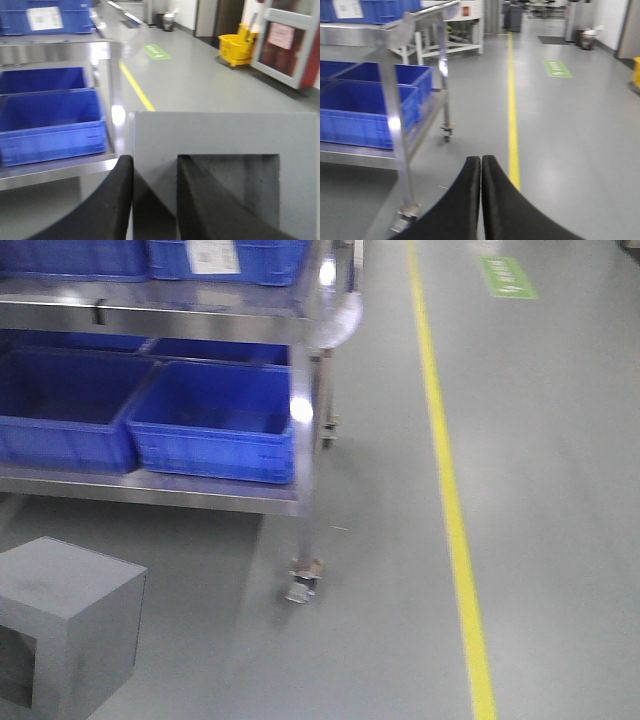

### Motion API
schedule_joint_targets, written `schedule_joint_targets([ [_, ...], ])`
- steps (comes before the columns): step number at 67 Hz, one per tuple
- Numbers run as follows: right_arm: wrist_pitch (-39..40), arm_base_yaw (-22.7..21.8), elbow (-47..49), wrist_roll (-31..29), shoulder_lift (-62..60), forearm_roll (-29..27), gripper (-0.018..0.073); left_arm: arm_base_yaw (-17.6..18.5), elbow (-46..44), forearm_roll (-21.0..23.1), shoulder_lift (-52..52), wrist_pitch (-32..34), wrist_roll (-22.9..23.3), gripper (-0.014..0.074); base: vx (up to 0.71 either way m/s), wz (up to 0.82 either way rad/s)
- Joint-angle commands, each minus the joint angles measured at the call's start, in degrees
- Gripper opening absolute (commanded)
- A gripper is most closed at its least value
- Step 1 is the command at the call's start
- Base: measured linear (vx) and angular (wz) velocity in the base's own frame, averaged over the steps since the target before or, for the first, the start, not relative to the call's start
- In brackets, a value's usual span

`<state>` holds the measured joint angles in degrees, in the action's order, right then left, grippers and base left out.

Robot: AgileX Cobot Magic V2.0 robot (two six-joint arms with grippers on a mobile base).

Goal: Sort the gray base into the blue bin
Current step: 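Drive the base away from the table, turning toward the bin shelves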

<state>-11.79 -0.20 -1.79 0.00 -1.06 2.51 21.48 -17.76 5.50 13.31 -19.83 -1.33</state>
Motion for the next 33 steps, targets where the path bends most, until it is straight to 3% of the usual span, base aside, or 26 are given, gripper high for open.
schedule_joint_targets([
  [1, 4.5, -0.1, -0.3, -0.7, -0.4, 0.5, -0.0005, 0.5, -1.8, 0.7, 0.5, 5.9, 0.5, -0.0007, 0.34, 0.67],
  [15, 4.5, -0.1, -0.3, -0.7, -0.4, 0.5, -0.0005, 0.5, -1.8, 0.7, 0.5, 5.9, 0.5, -0.0007, 0.34, 0.84],
  [33, 4.5, -0.1, -0.3, -0.7, -0.4, 0.5, -0.0005, 0.5, -1.8, 0.7, 0.5, 5.9, 0.5, -0.0007, 0.31, 1.09],
])
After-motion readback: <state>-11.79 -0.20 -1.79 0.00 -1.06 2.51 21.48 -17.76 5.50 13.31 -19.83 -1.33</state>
